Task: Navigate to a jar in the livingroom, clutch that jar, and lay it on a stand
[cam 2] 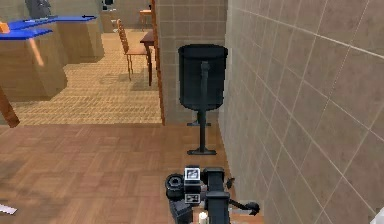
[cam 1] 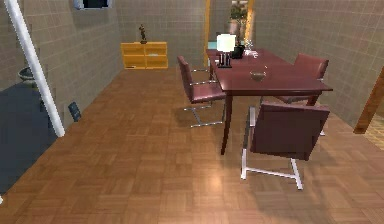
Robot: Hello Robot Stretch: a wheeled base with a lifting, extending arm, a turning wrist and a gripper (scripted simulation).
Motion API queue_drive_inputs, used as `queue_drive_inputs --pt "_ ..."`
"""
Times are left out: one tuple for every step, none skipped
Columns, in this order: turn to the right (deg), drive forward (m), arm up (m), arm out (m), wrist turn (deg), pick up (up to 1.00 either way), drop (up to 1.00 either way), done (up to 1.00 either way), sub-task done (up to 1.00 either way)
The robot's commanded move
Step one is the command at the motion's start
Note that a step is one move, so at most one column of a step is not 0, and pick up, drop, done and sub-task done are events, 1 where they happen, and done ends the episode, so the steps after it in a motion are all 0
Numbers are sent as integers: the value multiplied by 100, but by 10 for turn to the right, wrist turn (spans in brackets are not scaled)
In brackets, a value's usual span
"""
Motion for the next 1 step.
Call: queue_drive_inputs --pt "0 0 0 0 0 0 0 100 0"
